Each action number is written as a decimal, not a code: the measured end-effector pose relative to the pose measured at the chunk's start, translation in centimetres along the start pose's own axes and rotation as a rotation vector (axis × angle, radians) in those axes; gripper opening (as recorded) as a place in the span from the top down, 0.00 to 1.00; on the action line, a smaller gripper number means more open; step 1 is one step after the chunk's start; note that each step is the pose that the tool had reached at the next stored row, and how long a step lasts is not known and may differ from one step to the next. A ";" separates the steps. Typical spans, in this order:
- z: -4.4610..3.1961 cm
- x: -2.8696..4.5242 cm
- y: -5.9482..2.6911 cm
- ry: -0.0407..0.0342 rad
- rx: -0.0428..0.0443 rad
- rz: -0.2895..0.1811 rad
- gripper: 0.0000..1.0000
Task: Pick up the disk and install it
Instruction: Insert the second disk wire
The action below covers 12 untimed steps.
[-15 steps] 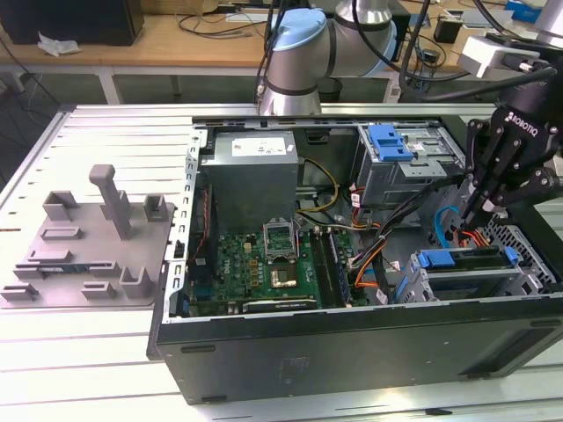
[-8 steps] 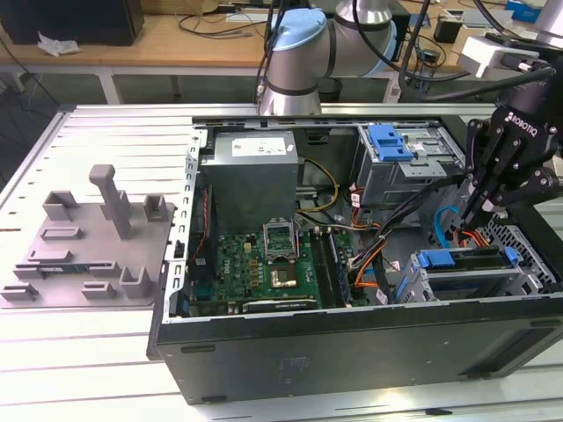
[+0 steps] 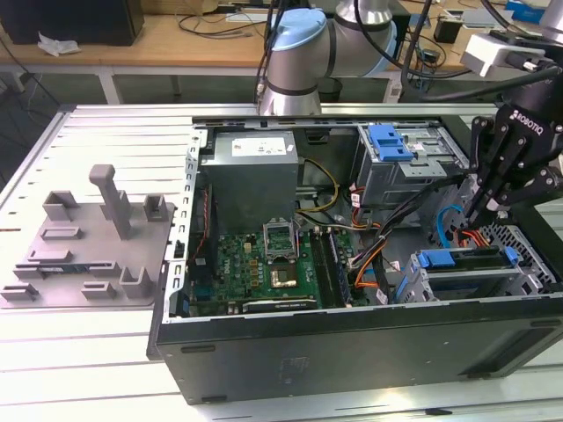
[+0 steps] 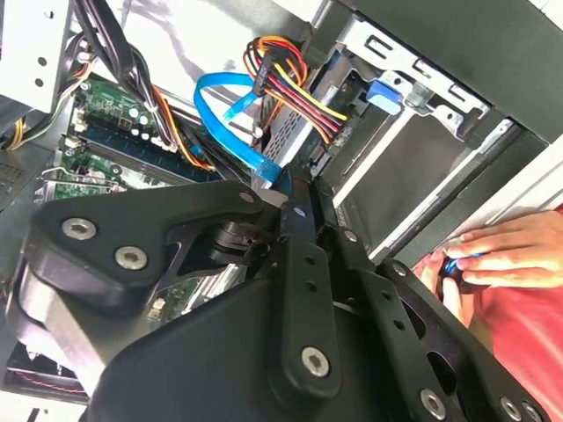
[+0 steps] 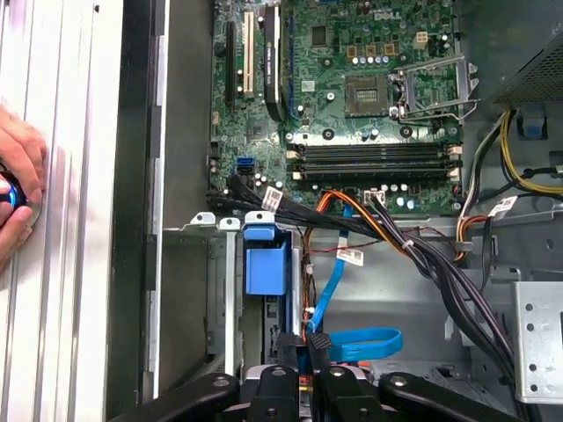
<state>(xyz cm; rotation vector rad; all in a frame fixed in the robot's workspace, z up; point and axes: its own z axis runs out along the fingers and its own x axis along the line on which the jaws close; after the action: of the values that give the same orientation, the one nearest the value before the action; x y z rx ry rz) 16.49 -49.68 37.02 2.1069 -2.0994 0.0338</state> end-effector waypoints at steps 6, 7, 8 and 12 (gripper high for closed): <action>0.16 1.00 0.24 -0.0551 0.0298 -0.002 0.84; 0.23 1.36 0.46 -0.0600 0.0313 -0.002 0.84; 0.30 1.60 0.63 -0.0613 0.0314 -0.002 0.84; 0.72 2.82 1.04 -0.0739 0.0324 -0.003 0.84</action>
<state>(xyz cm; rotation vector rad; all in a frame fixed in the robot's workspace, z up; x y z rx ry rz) 15.41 -52.56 36.80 2.1617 -2.1511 -0.0107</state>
